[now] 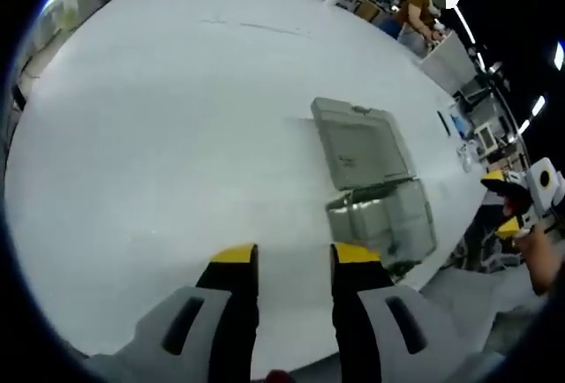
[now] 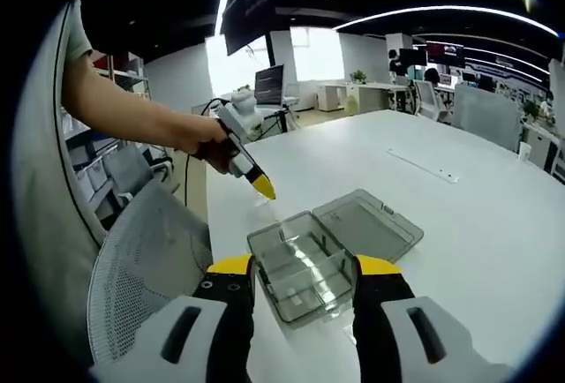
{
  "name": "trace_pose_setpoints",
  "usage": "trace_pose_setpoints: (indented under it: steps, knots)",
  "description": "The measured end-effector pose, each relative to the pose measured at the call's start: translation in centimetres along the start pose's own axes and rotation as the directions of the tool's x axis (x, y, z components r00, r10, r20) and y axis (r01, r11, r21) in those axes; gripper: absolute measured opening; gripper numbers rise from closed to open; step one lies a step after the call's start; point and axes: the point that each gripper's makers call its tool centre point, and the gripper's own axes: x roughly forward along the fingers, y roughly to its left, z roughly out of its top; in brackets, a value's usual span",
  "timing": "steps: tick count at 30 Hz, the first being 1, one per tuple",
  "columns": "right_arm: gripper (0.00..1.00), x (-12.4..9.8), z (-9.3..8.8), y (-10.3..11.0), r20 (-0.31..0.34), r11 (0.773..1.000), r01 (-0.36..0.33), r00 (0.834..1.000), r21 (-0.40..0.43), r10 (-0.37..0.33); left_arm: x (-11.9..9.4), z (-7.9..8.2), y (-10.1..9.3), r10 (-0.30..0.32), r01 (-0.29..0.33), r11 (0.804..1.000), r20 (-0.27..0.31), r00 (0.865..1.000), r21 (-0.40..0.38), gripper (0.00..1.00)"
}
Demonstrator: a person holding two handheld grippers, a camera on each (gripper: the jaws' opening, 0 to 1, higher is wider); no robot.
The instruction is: Insert the divider into the dual guide fixture by aligning both edges with the guide slots and pushing it downward to the bottom, including one-sided entry, uneven engagement, binding, and posture correction.
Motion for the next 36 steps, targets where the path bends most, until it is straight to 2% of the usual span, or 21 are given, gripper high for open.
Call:
trace_pose_setpoints:
  steps: [6,9,18,22,29,36]
  knots:
    - [0.4,-0.1,0.4,0.2,0.021,1.0,-0.014,1.0,0.021,0.014,-0.6,-0.1,-2.3,-0.077,0.078,0.997,0.035,0.996,-0.016,0.29]
    - [0.4,-0.1,0.6,0.3,0.03,0.999,-0.025,0.999,0.033,0.024,-0.9,0.2,-3.7,-0.134,0.136,0.99,0.062,0.989,-0.034,0.29]
    - [0.4,-0.1,0.9,0.6,0.061,0.993,-0.069,0.996,0.094,0.064,-1.3,0.4,-6.6,-0.212,0.215,0.976,0.096,0.973,-0.021,0.29]
    - [0.4,-0.1,0.7,0.6,0.07,0.989,-0.087,0.994,0.119,0.079,-1.3,-0.1,-7.9,-0.248,0.25,0.968,0.089,0.965,-0.008,0.29]
    - [0.4,0.2,0.3,1.5,0.083,0.977,-0.142,0.988,0.16,0.13,-1.5,-0.7,-10.9,-0.339,0.335,0.941,0.09,0.937,0.055,0.29]
    - [0.4,0.4,0.5,1.8,0.127,0.956,-0.193,0.978,0.222,0.168,-1.8,-1.1,-12.4,-0.407,0.399,0.913,0.094,0.909,0.09,0.29]
